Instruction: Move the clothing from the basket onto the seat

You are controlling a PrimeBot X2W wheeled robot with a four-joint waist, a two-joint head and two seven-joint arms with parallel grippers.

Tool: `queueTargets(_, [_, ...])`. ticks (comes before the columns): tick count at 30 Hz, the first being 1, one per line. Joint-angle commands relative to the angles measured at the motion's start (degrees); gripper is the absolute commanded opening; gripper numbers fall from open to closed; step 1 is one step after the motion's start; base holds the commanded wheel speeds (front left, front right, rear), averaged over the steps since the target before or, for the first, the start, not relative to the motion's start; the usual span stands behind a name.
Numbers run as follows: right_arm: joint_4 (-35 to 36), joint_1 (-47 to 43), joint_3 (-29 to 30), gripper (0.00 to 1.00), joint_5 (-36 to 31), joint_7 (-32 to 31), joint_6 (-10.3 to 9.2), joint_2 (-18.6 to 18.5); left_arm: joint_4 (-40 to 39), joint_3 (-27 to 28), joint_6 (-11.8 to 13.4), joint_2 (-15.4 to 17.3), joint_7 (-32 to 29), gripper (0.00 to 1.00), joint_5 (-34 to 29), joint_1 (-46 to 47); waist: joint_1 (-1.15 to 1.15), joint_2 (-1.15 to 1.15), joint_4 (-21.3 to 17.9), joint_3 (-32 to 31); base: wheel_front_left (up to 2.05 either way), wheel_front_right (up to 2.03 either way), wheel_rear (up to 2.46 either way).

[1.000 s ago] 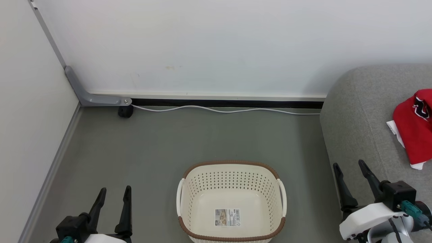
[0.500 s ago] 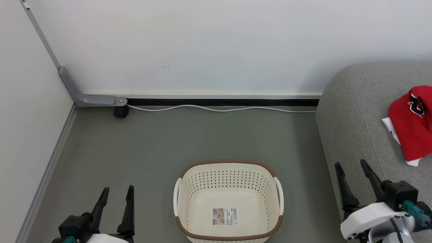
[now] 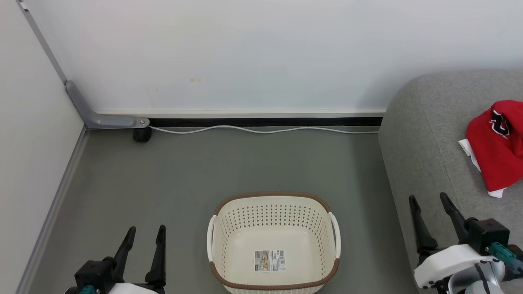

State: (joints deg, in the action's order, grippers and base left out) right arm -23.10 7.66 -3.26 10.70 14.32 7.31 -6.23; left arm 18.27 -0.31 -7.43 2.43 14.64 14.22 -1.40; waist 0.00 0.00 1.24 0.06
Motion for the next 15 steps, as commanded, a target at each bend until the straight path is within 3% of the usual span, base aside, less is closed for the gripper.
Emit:
queueTargets(1, [1.3, 1.3, -0.7, 1.0, -0.2, 0.7, 0.18, -0.5, -1.2, 1.5, 0.0, 0.4, 0.4, 1.0, 0.2, 1.5, 0.0, 0.0, -0.1, 0.0, 0.0, 0.0, 0.0])
queueTargets(15, [1.4, 1.5, -0.1, 1.0, -0.3, 0.7, 0.18, -0.1, -1.3, 1.0, 0.0, 0.4, 0.4, 1.0, 0.3, 1.6, 0.0, 0.0, -1.1, 0.4, 0.0, 0.0, 0.0])
